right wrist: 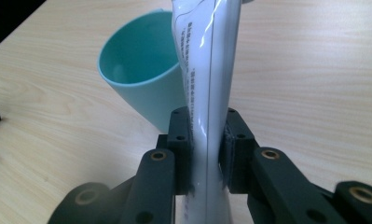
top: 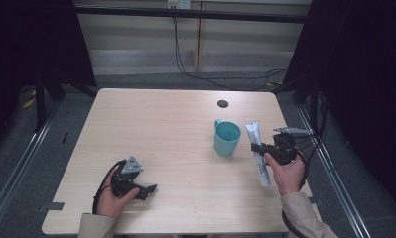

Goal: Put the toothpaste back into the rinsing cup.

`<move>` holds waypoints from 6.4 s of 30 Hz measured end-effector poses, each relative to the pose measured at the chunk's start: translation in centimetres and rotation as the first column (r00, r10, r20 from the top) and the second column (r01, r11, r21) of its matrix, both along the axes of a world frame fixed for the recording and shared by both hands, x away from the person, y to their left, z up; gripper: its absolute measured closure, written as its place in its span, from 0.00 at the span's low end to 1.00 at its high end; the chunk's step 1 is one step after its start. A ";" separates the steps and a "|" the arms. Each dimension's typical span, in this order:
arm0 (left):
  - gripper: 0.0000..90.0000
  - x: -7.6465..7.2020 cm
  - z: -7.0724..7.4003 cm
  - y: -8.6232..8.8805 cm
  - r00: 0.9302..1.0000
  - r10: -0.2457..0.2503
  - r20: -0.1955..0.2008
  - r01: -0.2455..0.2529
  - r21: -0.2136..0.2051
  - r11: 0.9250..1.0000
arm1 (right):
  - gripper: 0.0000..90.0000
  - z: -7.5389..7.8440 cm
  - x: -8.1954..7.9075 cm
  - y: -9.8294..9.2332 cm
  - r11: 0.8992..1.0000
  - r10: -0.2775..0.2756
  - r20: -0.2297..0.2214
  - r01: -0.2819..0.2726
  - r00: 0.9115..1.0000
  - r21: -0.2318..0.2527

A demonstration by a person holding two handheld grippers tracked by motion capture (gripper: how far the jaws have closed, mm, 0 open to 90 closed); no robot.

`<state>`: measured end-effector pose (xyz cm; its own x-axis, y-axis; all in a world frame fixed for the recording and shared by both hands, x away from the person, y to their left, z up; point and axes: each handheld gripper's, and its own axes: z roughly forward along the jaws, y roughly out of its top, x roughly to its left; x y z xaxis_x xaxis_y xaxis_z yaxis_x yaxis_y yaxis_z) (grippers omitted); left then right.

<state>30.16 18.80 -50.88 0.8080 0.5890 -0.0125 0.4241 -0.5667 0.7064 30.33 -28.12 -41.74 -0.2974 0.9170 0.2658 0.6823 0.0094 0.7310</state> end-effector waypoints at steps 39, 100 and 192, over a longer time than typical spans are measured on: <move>0.06 0.0 0.0 0.0 1.000 0.000 0.001 0.000 0.000 1.000 | 0.85 3.5 1.4 0.6 0.997 -0.016 0.189 0.000 0.982 0.082; 0.06 0.0 0.0 0.0 1.000 0.000 0.000 0.000 0.000 1.000 | 0.85 5.6 5.4 2.3 0.984 -0.023 0.346 -0.039 0.938 0.171; 0.06 0.0 0.0 0.0 1.000 -0.002 -0.001 0.002 0.000 1.000 | 0.83 0.1 8.1 5.0 0.988 0.036 0.317 -0.081 0.948 0.129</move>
<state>30.17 18.81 -50.88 0.8091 0.5875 -0.0136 0.4237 -0.5672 0.7062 38.40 -23.16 -41.67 -0.4383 0.8563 0.2734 0.4200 -0.0738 0.9045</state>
